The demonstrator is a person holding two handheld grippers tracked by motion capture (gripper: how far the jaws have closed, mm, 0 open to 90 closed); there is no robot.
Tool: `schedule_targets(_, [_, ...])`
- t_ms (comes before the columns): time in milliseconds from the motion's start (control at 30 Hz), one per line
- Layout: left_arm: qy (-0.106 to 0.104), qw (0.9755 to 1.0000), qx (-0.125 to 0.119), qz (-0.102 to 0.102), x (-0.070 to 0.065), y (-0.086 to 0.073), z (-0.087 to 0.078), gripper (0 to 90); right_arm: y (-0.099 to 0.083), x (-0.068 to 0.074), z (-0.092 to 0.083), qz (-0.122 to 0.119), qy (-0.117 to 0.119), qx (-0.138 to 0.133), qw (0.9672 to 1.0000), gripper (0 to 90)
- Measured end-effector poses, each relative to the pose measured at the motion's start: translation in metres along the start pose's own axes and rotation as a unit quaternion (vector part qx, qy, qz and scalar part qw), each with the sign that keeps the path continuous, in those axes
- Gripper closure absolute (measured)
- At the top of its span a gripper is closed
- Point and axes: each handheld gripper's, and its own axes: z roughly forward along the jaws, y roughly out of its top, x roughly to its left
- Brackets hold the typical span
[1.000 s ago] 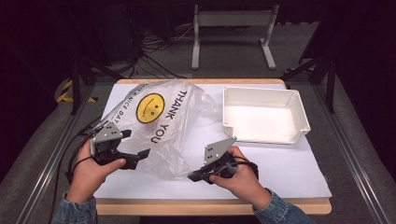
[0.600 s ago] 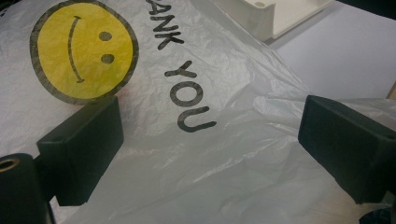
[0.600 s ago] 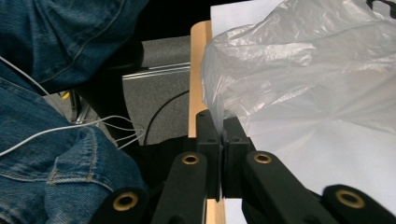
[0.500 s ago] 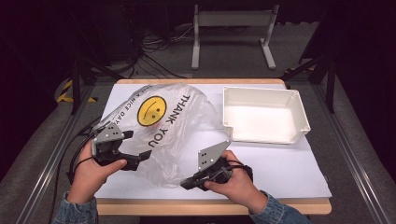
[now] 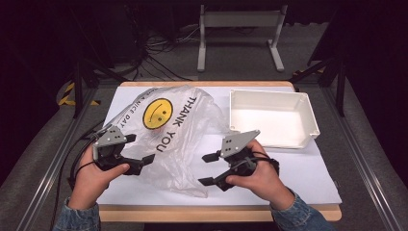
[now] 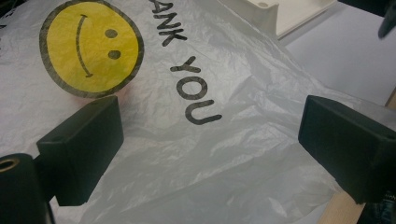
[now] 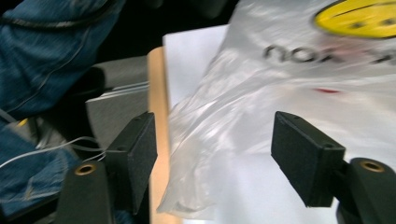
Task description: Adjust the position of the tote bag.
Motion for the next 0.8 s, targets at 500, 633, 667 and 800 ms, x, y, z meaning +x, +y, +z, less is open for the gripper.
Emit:
schedule_targets(500, [0.002, 1.0000, 0.000, -0.003, 0.005, -0.001, 0.001, 7.4, 0.008, -0.093, -0.012, 0.045, -0.161, 0.015, 0.9857, 21.2])
schedule_targets(633, [0.002, 1.0000, 0.000, -0.007, 0.005, -0.001, 0.000, 7.4, 0.006, -0.115, -0.004, 0.064, -0.170, 0.020, 0.9831, 21.1])
schedule_targets(667, [0.002, 1.0000, 0.000, -0.007, 0.005, -0.001, 0.000, 7.4, 0.006, -0.115, -0.004, 0.064, -0.170, 0.020, 0.9831, 21.1])
schedule_targets(800, [0.005, 1.0000, 0.001, -0.006, 0.005, -0.002, -0.001, 7.4, 0.005, -0.133, 0.004, 0.070, -0.180, 0.028, 0.9808, 20.9])
